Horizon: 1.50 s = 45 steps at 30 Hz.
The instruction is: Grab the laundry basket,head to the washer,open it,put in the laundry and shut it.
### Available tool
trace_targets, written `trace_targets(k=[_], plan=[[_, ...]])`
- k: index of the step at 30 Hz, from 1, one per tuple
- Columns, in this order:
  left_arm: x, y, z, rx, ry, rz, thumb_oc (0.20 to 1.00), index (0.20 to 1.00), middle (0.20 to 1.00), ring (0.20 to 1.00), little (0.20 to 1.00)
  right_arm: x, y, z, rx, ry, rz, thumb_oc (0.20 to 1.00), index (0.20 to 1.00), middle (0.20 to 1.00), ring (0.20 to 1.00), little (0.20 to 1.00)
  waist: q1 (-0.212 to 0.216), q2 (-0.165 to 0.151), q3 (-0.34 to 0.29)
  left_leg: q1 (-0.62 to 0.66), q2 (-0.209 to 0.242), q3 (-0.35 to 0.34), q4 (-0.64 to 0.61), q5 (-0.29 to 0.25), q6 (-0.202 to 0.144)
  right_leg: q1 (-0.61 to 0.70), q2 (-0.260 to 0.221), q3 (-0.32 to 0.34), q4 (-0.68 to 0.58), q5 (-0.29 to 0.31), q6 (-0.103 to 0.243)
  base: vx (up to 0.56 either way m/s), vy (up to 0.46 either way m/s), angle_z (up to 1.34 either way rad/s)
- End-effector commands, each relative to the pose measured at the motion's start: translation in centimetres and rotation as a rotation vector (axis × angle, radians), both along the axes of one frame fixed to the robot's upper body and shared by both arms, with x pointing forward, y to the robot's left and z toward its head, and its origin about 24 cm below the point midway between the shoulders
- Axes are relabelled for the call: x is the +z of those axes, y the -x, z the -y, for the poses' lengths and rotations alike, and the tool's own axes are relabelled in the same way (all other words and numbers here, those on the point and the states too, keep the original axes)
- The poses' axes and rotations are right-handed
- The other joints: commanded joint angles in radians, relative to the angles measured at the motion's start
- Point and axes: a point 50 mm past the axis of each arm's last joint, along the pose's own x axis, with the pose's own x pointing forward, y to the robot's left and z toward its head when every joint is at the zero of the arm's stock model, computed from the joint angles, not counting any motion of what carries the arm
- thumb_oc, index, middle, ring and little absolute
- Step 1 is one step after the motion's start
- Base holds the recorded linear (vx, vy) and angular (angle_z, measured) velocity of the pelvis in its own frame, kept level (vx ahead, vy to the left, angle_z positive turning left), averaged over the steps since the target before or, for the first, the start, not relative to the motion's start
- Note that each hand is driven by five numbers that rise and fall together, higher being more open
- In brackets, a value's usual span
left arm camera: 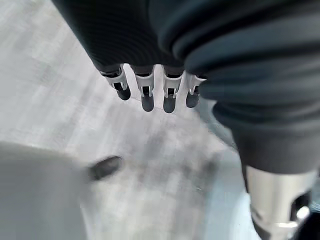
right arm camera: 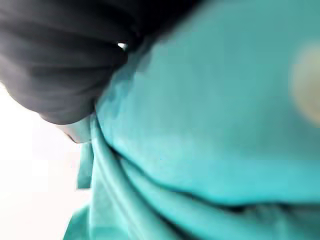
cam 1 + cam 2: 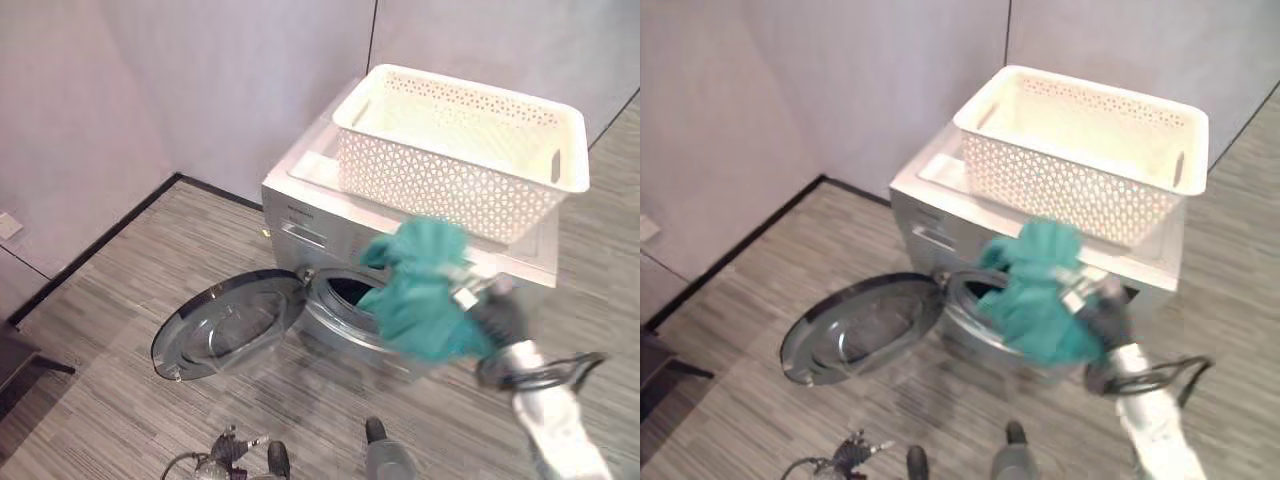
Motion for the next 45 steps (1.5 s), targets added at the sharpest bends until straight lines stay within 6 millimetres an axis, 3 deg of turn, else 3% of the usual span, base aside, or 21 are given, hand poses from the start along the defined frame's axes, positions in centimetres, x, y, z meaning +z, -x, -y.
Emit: trace_targets(k=[1, 2, 3, 4, 6, 8, 9, 13, 14, 15, 16, 21, 29, 32, 36, 40, 41, 43, 45], plan=[[1.4, -1.9, -1.7, -0.036, -0.023, 0.109, 1.000, 1.000, 1.000, 1.000, 1.000, 4.3, -1.5, -1.5, 0.129, -0.111, 0.204, 0.200, 0.200, 0.200, 0.200, 0.200, 0.044, -0.071, -0.074, 0.068, -0.129, 0.008, -0.024, -0.173, 0.052, 0.136, -0.055, -0.024, -0.095, 0.002, 0.051, -0.02, -0.156, -0.35], [3.2, -3.9, -1.6, -0.105, -0.047, 0.223, 1.000, 1.000, 1.000, 1.000, 1.000, 4.1, -1.7, -2.8, 0.214, -0.111, 0.181, 0.200, 0.200, 0.200, 0.200, 0.200, 0.057, -0.073, -0.079, 0.052, -0.120, 0.031, -0.024, -0.169, 0.045, 0.147, -0.049, -0.041, -0.172, 0.026, 0.071, -0.03, -0.133, -0.12], [3.2, -3.9, -1.6, -0.105, -0.048, 0.224, 1.000, 1.000, 1.000, 1.000, 1.000, 4.1, -1.8, -2.8, 0.215, -0.111, 0.182, 0.200, 0.200, 0.200, 0.200, 0.200, 0.057, -0.072, -0.082, 0.049, -0.119, 0.032, -0.024, -0.166, 0.045, 0.145, -0.047, -0.040, -0.176, 0.030, 0.071, -0.05, -0.162, -0.53], [5.6, -5.9, -1.2, -0.205, -0.065, 0.357, 1.000, 1.000, 1.000, 1.000, 1.000, 3.8, -2.3, -3.9, 0.272, -0.131, 0.157, 0.200, 0.200, 0.200, 0.200, 0.200, 0.064, -0.071, -0.083, 0.041, -0.109, 0.051, -0.024, -0.167, 0.039, 0.163, -0.039, -0.050, -0.236, 0.043, 0.078, -0.02, -0.097, -0.61], [8.1, -7.5, -0.9, -0.316, -0.080, 0.478, 1.000, 1.000, 1.000, 1.000, 1.000, 3.8, -2.6, -4.5, 0.310, -0.151, 0.140, 0.200, 0.200, 0.200, 0.200, 0.200, 0.068, -0.068, -0.087, 0.038, -0.097, 0.063, -0.024, -0.165, 0.030, 0.188, -0.028, -0.056, -0.297, 0.050, 0.079, -0.01, -0.087, -0.61], [9.2, -8.3, -0.8, -0.367, -0.091, 0.523, 1.000, 1.000, 1.000, 1.000, 1.000, 3.8, -2.7, -4.6, 0.318, -0.148, 0.139, 0.200, 0.200, 0.200, 0.200, 0.200, 0.069, -0.069, -0.089, 0.035, -0.093, 0.065, -0.024, -0.161, 0.024, 0.197, -0.024, -0.061, -0.321, 0.056, 0.079, 0.02, -0.059, -0.23], [12.0, -9.6, -0.6, -0.506, -0.116, 0.619, 1.000, 1.000, 1.000, 1.000, 1.000, 4.2, -3.0, -4.4, 0.320, -0.154, 0.147, 0.200, 0.200, 0.200, 0.200, 0.200, 0.068, -0.066, -0.093, 0.040, -0.084, 0.070, -0.024, -0.166, 0.016, 0.217, -0.020, -0.060, -0.356, 0.062, 0.083, 0.04, -0.083, -0.04], [14.0, -10.3, -0.4, -0.698, -0.164, 0.647, 1.000, 1.000, 1.000, 1.000, 1.000, 5.0, -3.0, -4.0, 0.335, -0.171, 0.159, 0.200, 0.200, 0.200, 0.200, 0.200, 0.062, -0.064, -0.104, 0.050, -0.077, 0.071, -0.024, -0.172, 0.009, 0.242, -0.014, -0.050, -0.392, 0.067, 0.084, 0.06, -0.036, -0.03], [15.8, -10.9, 0.1, -0.805, -0.170, 0.690, 1.000, 1.000, 1.000, 1.000, 1.000, 5.4, -3.1, -3.6, 0.326, -0.177, 0.165, 0.200, 0.200, 0.200, 0.200, 0.200, 0.060, -0.062, -0.109, 0.052, -0.076, 0.068, -0.024, -0.168, 0.005, 0.245, -0.013, -0.049, -0.397, 0.067, 0.081, 0.07, -0.018, -0.03], [15.9, -10.9, 0.1, -0.806, -0.170, 0.690, 1.000, 1.000, 1.000, 1.000, 1.000, 5.4, -3.1, -3.6, 0.325, -0.178, 0.166, 0.200, 0.200, 0.200, 0.200, 0.200, 0.061, -0.063, -0.109, 0.051, -0.076, 0.068, -0.024, -0.168, 0.005, 0.245, -0.013, -0.049, -0.397, 0.067, 0.081, 0.07, -0.011, 0.02], [18.2, -11.0, 1.1, -0.935, -0.162, 0.768, 1.000, 1.000, 1.000, 1.000, 1.000, 5.8, -3.2, -3.4, 0.325, -0.198, 0.175, 0.200, 0.200, 0.200, 0.200, 0.200, 0.059, -0.061, -0.112, 0.056, -0.073, 0.066, -0.024, -0.168, 0.000, 0.247, -0.011, -0.052, -0.397, 0.064, 0.082, 0.04, -0.006, 0.03], [21.4, -10.4, 2.6, -1.152, -0.132, 0.819, 1.000, 1.000, 1.000, 1.000, 1.000, 6.5, -3.1, -2.7, 0.328, -0.228, 0.181, 0.200, 0.200, 0.200, 0.200, 0.200, 0.057, -0.064, -0.118, 0.060, -0.070, 0.066, -0.024, -0.171, -0.005, 0.245, -0.008, -0.057, -0.397, 0.064, 0.087, 0.04, -0.001, 0.02], [22.3, -9.9, 3.1, -1.213, -0.060, 0.797, 1.000, 1.000, 1.000, 1.000, 1.000, 6.9, -3.1, -2.4, 0.330, -0.243, 0.188, 0.200, 0.200, 0.200, 0.200, 0.200, 0.057, -0.066, -0.119, 0.058, -0.068, 0.063, -0.024, -0.171, -0.005, 0.240, -0.006, -0.054, -0.397, 0.066, 0.088, 0.00, 0.000, -0.01], [21.2, -9.3, 2.5, -1.190, 0.001, 0.695, 1.000, 1.000, 1.000, 1.000, 1.000, 7.2, -3.2, -2.2, 0.325, -0.257, 0.191, 0.200, 0.200, 0.200, 0.200, 0.200, 0.062, -0.072, -0.108, 0.051, -0.064, 0.062, -0.024, -0.169, -0.005, 0.229, -0.006, -0.048, -0.397, 0.070, 0.088, 0.01, 0.008, 0.00], [20.6, -8.7, 1.4, -1.274, -0.160, 0.690, 1.000, 1.000, 1.000, 1.000, 1.000, 7.5, -3.4, -2.5, 0.328, -0.294, 0.214, 0.200, 0.200, 0.200, 0.200, 0.200, 0.077, -0.083, -0.107, 0.045, -0.061, 0.056, -0.024, -0.173, -0.007, 0.223, -0.006, -0.050, -0.397, 0.069, 0.089, 0.03, 0.017, 0.04], [20.3, -8.5, 1.5, -1.267, -0.178, 0.717, 1.000, 1.000, 1.000, 1.000, 1.000, 7.7, -3.4, -2.5, 0.321, -0.296, 0.230, 0.200, 0.200, 0.200, 0.200, 0.200, 0.080, -0.084, -0.108, 0.046, -0.062, 0.054, -0.024, -0.174, -0.008, 0.224, -0.006, -0.049, -0.397, 0.066, 0.088, 0.03, 0.001, 0.04], [19.7, -8.0, 1.0, -1.090, -0.153, 0.786, 1.000, 1.000, 1.000, 1.000, 1.000, 7.9, -3.5, -2.1, 0.278, -0.294, 0.265, 0.200, 0.200, 0.200, 0.200, 0.200, 0.096, -0.088, -0.104, 0.053, -0.064, 0.048, -0.024, -0.179, -0.006, 0.231, -0.008, -0.050, -0.397, 0.058, 0.086, 0.00, 0.000, 0.00], [19.7, -7.9, 0.9, -1.084, -0.154, 0.785, 1.000, 1.000, 1.000, 1.000, 1.000, 7.9, -3.5, -2.2, 0.283, -0.294, 0.263, 0.200, 0.200, 0.200, 0.200, 0.200, 0.090, -0.087, -0.107, 0.048, -0.064, 0.048, -0.024, -0.175, -0.006, 0.226, -0.007, -0.051, -0.397, 0.061, 0.085, 0.01, -0.003, -0.03], [20.4, -6.9, -0.1, -0.757, -0.036, 0.908, 1.000, 1.000, 1.000, 1.000, 1.000, 7.7, -3.2, -1.6, 0.217, -0.306, 0.278, 0.200, 0.200, 0.200, 0.200, 0.200, 0.113, -0.091, -0.101, 0.043, -0.066, 0.036, -0.024, -0.171, -0.004, 0.222, -0.008, -0.054, -0.397, 0.059, 0.081, 0.00, 0.000, 0.00]])
